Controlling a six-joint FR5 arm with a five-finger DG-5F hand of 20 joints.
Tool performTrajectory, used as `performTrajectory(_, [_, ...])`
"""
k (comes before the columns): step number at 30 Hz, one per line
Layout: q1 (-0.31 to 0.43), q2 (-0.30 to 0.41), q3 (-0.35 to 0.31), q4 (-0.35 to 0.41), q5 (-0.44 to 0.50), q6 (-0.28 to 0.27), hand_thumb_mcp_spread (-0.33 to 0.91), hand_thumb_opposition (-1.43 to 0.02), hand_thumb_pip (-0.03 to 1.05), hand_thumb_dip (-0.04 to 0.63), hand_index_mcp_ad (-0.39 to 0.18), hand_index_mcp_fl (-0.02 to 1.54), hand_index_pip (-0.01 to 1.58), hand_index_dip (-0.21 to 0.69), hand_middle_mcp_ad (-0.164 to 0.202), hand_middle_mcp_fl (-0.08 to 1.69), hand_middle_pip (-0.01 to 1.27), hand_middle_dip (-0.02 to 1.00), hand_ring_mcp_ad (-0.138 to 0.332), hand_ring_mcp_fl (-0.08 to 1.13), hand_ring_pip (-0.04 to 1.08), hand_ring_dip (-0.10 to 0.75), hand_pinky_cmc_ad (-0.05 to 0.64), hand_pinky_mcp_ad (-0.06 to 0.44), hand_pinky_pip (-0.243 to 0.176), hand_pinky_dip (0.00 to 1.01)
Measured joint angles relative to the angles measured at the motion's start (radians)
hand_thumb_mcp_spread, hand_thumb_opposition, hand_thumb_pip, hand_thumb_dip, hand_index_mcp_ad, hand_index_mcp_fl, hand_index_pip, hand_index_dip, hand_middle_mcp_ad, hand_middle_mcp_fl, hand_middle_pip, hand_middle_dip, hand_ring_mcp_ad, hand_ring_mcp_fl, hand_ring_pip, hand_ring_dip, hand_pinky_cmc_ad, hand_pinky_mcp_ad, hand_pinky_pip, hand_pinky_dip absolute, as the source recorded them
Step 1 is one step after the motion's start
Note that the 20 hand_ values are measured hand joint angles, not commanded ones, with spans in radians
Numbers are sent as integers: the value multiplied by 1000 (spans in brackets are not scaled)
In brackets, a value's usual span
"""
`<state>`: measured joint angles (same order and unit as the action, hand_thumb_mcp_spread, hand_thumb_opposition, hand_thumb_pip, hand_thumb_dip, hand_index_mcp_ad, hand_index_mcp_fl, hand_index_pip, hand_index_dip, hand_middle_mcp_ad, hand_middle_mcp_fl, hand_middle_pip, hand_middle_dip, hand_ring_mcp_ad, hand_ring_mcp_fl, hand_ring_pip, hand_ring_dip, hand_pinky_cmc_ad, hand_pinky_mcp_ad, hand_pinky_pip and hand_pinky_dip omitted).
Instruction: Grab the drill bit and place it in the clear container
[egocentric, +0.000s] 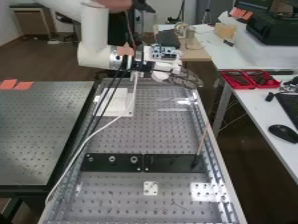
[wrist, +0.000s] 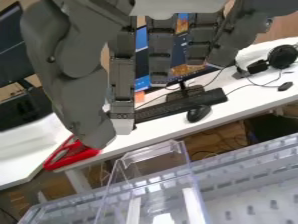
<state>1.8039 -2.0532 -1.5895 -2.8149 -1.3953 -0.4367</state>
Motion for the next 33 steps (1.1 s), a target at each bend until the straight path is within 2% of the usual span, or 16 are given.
performTrajectory(5, [-32, 71, -52, 8, 7, -34, 468, -838, 600, 302, -126, 478, 960, 225, 49, 227, 112, 218, 166, 14, 119, 75, 281, 134, -45, 180])
performTrajectory(13, [-97, 236, -169, 34, 32, -104, 468, -836, 593, 298, -126, 485, 915, 216, 49, 227, 113, 218, 168, 14, 119, 75, 278, 134, -45, 180])
performTrajectory(19, [-142, 356, -224, 11, 52, -150, 459, -836, 581, 298, -126, 490, 850, 216, 51, 227, 110, 218, 168, 14, 117, 75, 271, 134, -45, 194])
performTrajectory(22, [-158, 397, -236, -17, 45, -168, 424, -805, 506, 297, -120, 485, 756, 216, 51, 232, 110, 218, 166, 0, 115, 75, 265, 136, -45, 202])
performTrajectory(24, [-170, 432, -245, -48, 36, -182, 394, -785, 506, 281, -120, 490, 686, 216, 51, 234, 112, 218, 166, 0, 115, 75, 264, 138, -47, 230])
performTrajectory(26, [-177, 452, -248, -70, 34, -186, 384, -773, 482, 267, -105, 475, 468, 215, 51, 202, 108, 218, 166, 0, 115, 75, 264, 138, -47, 258])
performTrajectory(29, [-183, 470, -250, -90, 60, -185, 356, -742, 410, 225, -89, 393, 272, 239, 52, 164, 108, 218, 164, -5, 119, 75, 265, 134, -47, 309])
performTrajectory(33, [-192, 505, -259, -99, 66, -185, 332, -709, 344, 161, -87, 272, 166, 278, 54, 159, 108, 218, 166, -5, 115, 75, 265, 134, -54, 349])
